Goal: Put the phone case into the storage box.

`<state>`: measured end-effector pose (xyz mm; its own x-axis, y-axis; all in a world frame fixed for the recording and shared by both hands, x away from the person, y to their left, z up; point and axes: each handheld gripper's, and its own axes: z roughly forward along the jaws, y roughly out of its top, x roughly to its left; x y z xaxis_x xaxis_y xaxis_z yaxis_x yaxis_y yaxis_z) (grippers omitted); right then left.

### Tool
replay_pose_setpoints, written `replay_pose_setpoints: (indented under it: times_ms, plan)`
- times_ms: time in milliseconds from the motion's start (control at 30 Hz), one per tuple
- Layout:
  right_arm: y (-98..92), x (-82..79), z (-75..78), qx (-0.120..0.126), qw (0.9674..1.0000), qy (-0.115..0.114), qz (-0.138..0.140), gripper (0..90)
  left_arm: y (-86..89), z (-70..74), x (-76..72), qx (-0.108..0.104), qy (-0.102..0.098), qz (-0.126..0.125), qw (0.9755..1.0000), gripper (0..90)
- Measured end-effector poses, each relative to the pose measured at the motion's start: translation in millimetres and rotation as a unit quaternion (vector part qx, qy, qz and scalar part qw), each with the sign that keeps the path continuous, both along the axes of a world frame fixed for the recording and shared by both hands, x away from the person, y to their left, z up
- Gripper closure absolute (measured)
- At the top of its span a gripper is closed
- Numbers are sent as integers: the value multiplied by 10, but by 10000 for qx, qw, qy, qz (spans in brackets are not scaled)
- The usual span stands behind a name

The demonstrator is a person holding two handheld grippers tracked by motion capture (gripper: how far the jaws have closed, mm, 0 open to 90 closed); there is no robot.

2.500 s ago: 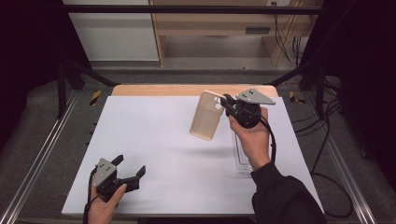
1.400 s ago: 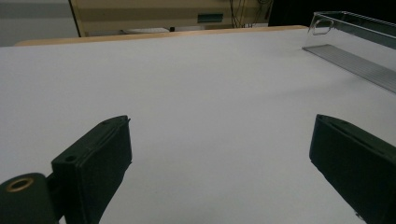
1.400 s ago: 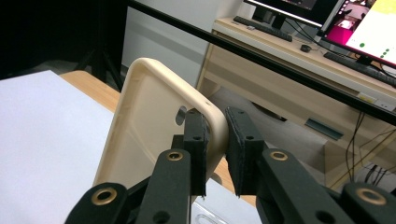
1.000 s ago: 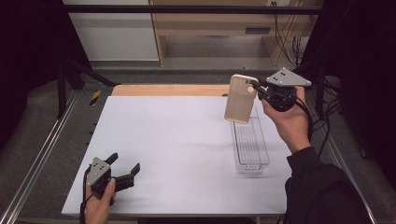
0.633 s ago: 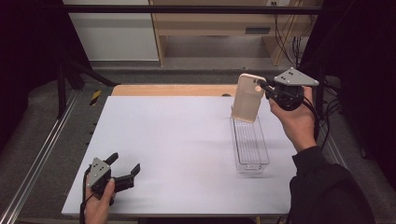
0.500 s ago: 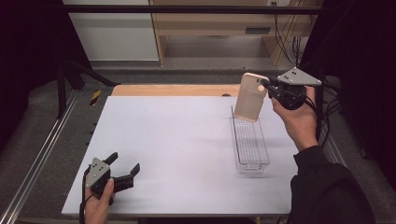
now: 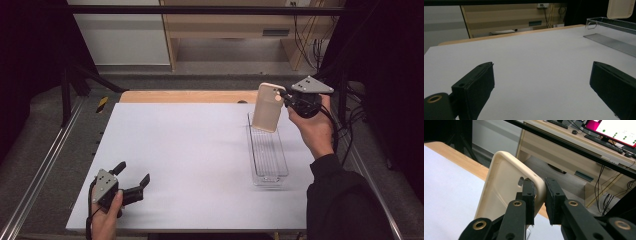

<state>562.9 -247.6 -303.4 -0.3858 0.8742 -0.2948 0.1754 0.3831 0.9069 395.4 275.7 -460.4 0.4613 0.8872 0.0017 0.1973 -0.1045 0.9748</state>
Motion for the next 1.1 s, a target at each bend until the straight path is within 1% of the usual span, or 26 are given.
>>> replay_pose_setpoints:
  times_ms: [233, 567, 900, 1100]
  plan:
    - [30, 97, -116, -64, 9999, 79, -26, 788, -15, 0, 0, 19, -46, -63, 10000, 53]
    - [50, 199, -276, -140, 9997, 185, -93, 788, -29, -5, 2, 10, -17, -116, 9999, 52]
    - [80, 282, -373, -178, 9995, 222, -131, 788, -39, -7, 4, -1, 1, -167, 9999, 52]
    - [85, 333, -441, -245, 9992, 271, -146, 788, -42, -9, 1, -17, 7, -180, 9998, 52]
